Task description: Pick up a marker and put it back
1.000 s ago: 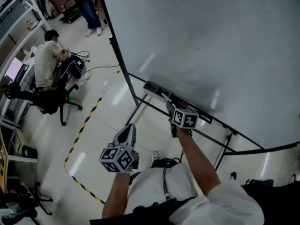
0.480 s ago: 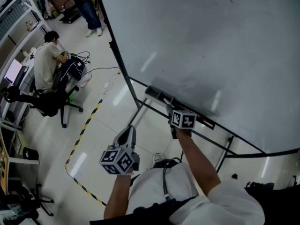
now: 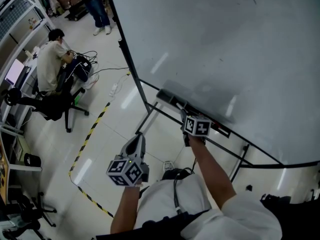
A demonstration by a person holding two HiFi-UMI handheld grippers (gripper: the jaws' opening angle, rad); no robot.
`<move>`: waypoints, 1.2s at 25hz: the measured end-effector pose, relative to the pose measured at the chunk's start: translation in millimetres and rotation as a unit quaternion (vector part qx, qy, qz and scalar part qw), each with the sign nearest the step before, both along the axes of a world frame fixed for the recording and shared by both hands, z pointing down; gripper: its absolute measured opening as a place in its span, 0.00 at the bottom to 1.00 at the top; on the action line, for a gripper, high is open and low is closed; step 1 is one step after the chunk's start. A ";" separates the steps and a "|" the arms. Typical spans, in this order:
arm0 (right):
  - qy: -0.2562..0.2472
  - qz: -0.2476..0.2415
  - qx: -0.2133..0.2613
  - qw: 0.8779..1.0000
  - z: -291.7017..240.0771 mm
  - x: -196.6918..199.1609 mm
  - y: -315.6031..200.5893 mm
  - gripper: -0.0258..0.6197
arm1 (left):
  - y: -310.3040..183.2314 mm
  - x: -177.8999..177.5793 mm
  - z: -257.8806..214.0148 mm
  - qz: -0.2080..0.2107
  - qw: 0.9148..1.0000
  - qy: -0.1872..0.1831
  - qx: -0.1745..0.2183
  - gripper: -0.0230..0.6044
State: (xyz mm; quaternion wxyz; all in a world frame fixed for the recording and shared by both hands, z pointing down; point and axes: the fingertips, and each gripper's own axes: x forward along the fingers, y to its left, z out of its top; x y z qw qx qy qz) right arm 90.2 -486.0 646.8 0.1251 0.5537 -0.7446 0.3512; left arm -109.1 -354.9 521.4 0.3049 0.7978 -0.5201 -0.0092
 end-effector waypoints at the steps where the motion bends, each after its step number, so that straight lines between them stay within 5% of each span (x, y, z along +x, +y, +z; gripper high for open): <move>1: 0.000 0.002 0.003 1.000 -2.6 1.5 0.2 0.17 | 1.3 -0.3 0.1 0.000 1.000 0.000 -0.001 0.03; 17: -0.037 0.038 0.088 0.995 -81.7 28.2 57.6 0.17 | 61.7 14.6 -6.6 0.025 1.000 -0.003 -0.006 0.03; 30: -0.078 0.026 0.116 0.990 -131.1 25.7 182.0 0.17 | 107.9 1.8 -15.4 0.030 0.999 -0.014 0.013 0.03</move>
